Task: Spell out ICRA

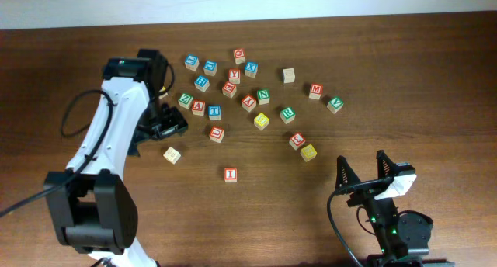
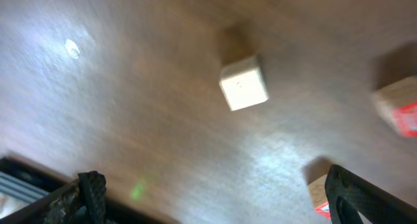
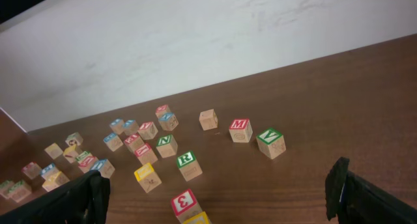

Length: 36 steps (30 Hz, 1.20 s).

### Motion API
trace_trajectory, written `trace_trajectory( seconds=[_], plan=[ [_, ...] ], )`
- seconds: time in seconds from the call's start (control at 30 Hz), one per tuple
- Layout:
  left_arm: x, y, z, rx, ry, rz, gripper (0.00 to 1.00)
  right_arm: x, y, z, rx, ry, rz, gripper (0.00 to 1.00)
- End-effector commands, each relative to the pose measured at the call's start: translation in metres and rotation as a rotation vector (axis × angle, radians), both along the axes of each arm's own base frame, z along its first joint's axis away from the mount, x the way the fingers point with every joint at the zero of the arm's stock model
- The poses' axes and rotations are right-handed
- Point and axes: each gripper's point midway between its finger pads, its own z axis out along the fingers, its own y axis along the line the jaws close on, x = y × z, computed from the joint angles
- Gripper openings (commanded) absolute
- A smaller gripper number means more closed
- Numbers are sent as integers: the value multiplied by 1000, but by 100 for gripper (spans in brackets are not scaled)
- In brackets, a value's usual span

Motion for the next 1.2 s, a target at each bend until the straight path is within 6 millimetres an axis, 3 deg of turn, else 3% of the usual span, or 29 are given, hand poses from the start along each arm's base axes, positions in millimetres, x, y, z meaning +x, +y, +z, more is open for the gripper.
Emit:
trace_trajectory(
  seconds=[0.0,0.07,0.17,0.3,0.4,0.5,0.63,0.77,0.83,0.93,1.03,1.07,1.1,1.17],
  plan=[
    [-23,-15,-29,-91,79,52,97,0,-1,-3,1,6,-5,98],
    [-22,-12,-42,-106,71,-19,93,0,-1,-3,1,6,-5,99],
    [-17,4,-54,-142,48,-182,75,0,-1,-3,1,6,-5,98],
    [-26,10,-73,-166,63,-308,82,0,-1,-3,1,6,-5,98],
    [-10,9,-85,-165,-14,-379,88,0,-1,-3,1,6,-5,98],
    [11,-13,-88,-277,-129,-585,100,0,-1,-3,1,6,-5,98],
    [9,-11,-93,-266,-125,-642,96,0,-1,-3,1,6,-5,98],
    [4,-6,-108,-237,-125,-645,99,0,-1,-3,1,6,-5,98],
    [8,9,-113,-142,-121,-651,100,0,-1,-3,1,6,-5,98],
    [16,28,-112,-25,-118,-656,88,0,-1,-3,1,6,-5,98],
    [22,29,-112,-15,-141,-657,91,0,-1,-3,1,6,-5,98],
    [23,28,-112,-17,-139,-694,88,0,-1,-3,1,6,-5,98],
    [22,27,-112,-27,-131,-749,77,0,-1,-3,1,6,-5,98],
    [19,18,-113,-85,-134,-813,74,0,-1,-3,1,6,-5,98]
  ],
)
